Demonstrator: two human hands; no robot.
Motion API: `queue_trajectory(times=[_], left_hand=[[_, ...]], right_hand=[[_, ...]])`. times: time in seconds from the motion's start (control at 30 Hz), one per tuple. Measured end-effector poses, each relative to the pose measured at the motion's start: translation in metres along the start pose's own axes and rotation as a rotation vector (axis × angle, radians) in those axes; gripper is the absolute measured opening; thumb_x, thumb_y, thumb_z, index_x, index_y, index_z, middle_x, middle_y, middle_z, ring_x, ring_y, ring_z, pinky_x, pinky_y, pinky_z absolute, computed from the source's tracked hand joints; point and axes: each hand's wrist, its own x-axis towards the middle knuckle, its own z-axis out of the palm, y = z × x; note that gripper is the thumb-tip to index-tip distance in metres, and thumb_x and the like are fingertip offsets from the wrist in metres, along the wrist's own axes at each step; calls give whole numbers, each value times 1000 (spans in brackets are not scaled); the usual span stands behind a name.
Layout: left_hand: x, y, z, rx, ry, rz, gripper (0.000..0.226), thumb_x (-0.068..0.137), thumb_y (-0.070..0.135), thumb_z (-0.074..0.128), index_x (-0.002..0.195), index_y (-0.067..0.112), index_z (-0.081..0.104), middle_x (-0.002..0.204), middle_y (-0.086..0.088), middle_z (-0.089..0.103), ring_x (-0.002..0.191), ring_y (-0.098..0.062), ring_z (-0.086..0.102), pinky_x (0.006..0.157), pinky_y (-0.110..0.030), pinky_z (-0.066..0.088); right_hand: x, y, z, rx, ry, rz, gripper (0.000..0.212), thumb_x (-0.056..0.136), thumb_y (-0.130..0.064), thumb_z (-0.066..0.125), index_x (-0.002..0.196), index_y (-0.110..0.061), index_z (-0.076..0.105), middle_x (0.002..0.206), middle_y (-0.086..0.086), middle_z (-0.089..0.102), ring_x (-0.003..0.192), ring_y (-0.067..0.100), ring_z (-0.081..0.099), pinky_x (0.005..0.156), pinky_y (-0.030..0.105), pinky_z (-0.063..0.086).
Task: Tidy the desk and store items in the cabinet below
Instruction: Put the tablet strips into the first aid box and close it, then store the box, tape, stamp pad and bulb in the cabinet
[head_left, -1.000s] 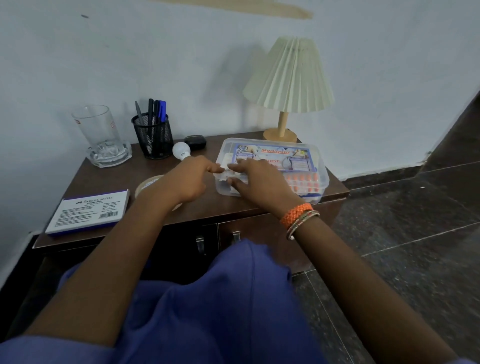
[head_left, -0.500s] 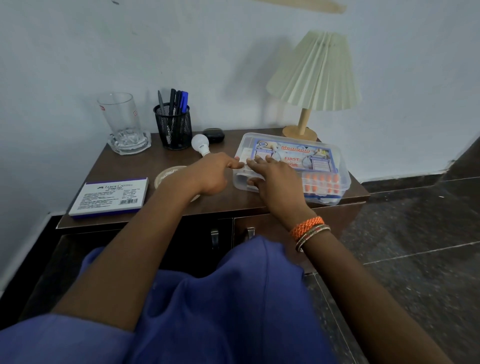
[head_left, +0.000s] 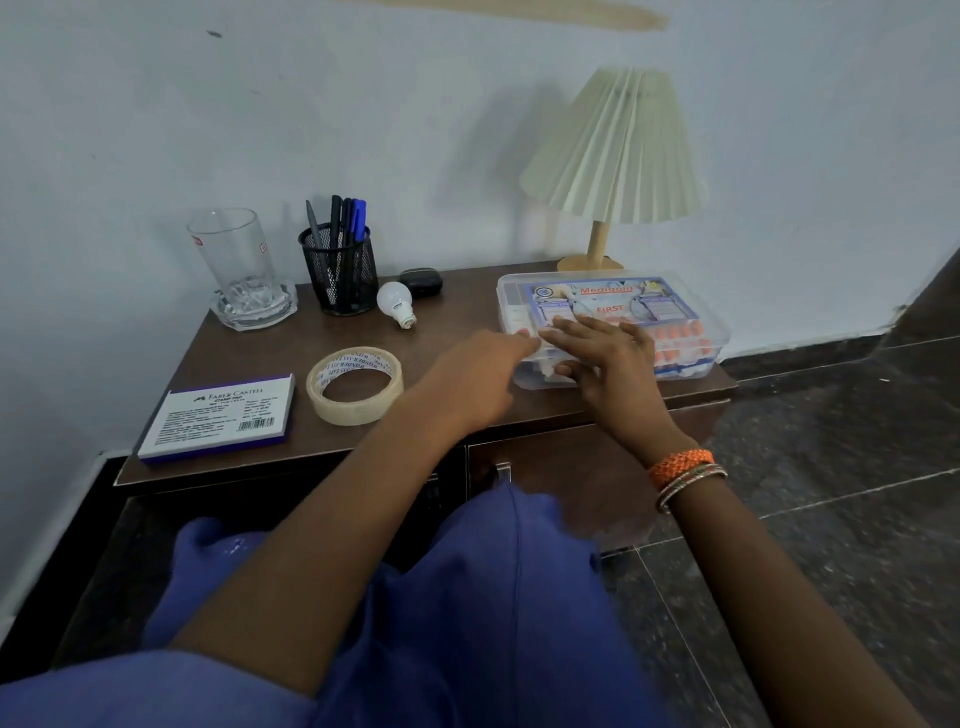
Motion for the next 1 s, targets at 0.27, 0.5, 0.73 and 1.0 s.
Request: queue_trajectory(times=[0.27, 0.5, 0.73, 1.0], left_hand=[[15, 22, 4, 135, 53, 3, 51, 89, 11, 50, 138, 20, 42, 135, -12, 50, 122, -28, 49, 90, -37, 43], [12, 7, -4, 43, 60, 75, 52, 84, 2, 49, 132, 22, 50, 134, -3, 53, 119, -24, 52, 90, -40, 47], [0, 8, -4, 91, 167, 111, 38, 83, 6, 46, 117, 18, 58, 121, -5, 57, 114, -25, 51, 89, -44, 46], [-28, 4, -5, -102, -123, -19, 21, 87, 2, 54, 102, 8, 67, 104, -7, 67, 101, -22, 62, 94, -35, 48]], right_hand=[[0, 21, -5, 104, 7, 4, 46, 84, -12, 67, 125, -32, 60, 134, -7, 57, 134, 14, 42, 104, 33, 16], [-15, -8, -19, -124, 84, -75, 48, 84, -8, 58, 128, -27, 58, 133, -3, 59, 131, 20, 46, 110, 50, 20], [-50, -47, -7, 253, -272, 328, 17, 82, -22, 58, 68, -14, 64, 70, 4, 64, 71, 20, 61, 67, 29, 45], [-59, -38, 33, 461, -617, 619, 38, 92, -18, 53, 55, -16, 47, 51, -4, 46, 48, 6, 41, 41, 12, 32]])
